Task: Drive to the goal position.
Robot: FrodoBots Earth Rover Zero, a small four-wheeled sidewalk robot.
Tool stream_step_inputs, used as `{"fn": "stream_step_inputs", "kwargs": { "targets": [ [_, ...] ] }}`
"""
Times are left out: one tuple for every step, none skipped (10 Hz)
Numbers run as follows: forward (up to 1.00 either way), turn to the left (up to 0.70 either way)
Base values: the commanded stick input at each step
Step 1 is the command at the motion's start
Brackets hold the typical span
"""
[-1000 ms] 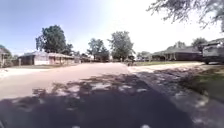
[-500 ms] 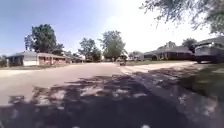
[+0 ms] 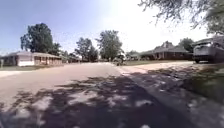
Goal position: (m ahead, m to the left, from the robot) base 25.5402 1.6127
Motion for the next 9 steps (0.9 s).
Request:
{"fn": "stream_step_inputs", "kwargs": {
  "targets": [
    [0.70,0.00],
    [0.70,0.00],
    [0.70,0.00],
    [0.70,0.00],
    [0.70,0.00],
    [0.70,0.00],
    [0.70,0.00],
    [0.70,0.00],
    [0.70,0.00]
  ]
}}
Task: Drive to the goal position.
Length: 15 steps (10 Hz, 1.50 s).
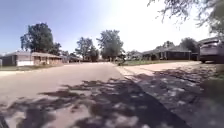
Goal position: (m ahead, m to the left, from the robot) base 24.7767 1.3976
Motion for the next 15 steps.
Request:
{"fn": "stream_step_inputs", "kwargs": {
  "targets": [
    [0.70,0.00],
    [0.70,0.00],
    [0.70,0.00],
    [0.70,0.00],
    [0.70,0.00],
    [0.70,0.00],
    [0.70,0.00],
    [0.70,0.00],
    [0.70,0.00],
    [0.70,0.00],
    [0.70,0.00],
    [0.70,0.00],
    [0.70,0.00],
    [0.70,0.00],
    [0.70,0.00]
  ]
}}
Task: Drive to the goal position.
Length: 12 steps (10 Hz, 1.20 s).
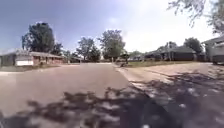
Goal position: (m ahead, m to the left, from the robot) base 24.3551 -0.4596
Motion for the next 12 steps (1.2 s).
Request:
{"fn": "stream_step_inputs", "kwargs": {
  "targets": [
    [0.70,0.03],
    [0.70,0.10],
    [0.70,0.32],
    [0.70,0.24],
    [0.70,0.17],
    [0.70,0.09],
    [0.70,0.02],
    [0.70,0.00],
    [0.70,0.00],
    [0.70,0.00],
    [0.70,0.00],
    [0.70,0.00]
  ]
}}
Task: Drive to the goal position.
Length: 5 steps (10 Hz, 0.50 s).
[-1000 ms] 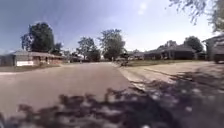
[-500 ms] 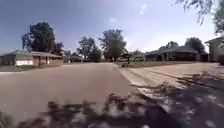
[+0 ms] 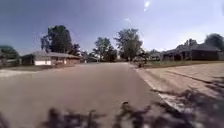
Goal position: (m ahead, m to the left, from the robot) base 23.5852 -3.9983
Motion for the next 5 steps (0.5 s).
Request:
{"fn": "stream_step_inputs", "kwargs": {
  "targets": [
    [0.70,0.00],
    [0.70,0.00],
    [0.70,0.00],
    [0.70,0.00],
    [0.70,0.00]
  ]
}}
